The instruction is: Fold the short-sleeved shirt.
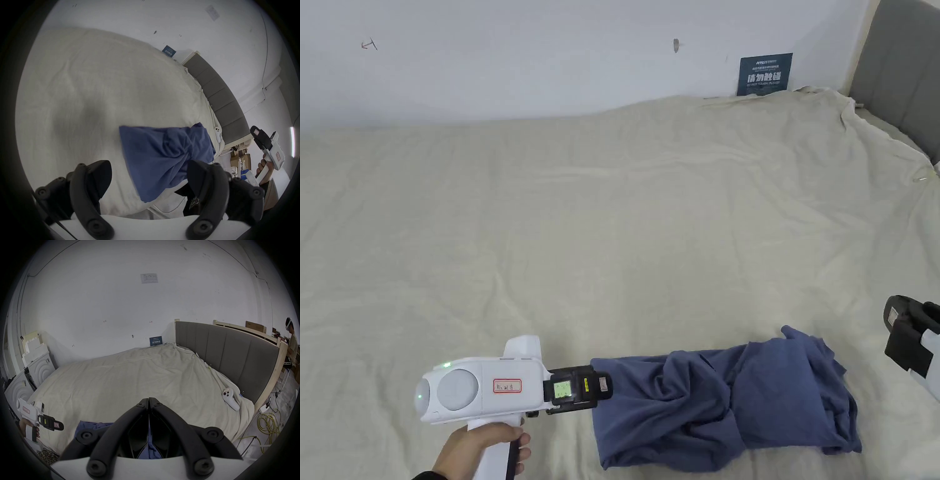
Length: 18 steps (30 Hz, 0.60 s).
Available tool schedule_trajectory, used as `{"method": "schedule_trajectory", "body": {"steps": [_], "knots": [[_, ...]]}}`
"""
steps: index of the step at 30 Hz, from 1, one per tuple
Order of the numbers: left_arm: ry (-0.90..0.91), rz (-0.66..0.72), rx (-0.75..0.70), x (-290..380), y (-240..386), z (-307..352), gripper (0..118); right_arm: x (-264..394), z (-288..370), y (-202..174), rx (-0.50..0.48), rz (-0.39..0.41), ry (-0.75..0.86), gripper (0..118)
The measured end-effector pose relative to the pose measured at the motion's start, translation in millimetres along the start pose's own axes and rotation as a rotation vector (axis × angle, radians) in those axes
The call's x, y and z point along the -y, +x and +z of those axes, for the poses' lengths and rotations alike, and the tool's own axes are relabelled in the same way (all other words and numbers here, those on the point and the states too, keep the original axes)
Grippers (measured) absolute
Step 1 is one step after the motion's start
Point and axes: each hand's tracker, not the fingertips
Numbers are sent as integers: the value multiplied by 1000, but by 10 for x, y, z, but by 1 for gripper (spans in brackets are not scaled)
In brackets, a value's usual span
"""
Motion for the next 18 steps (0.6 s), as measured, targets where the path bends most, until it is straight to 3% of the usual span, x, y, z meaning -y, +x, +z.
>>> {"method": "schedule_trajectory", "body": {"steps": [5,18], "knots": [[-60,57,48,104,-244,-309,99,39,-4,9,3,2,-15,0],[-68,69,86,100,-169,-724,71,85,20,197,52,-9,-33,0]]}}
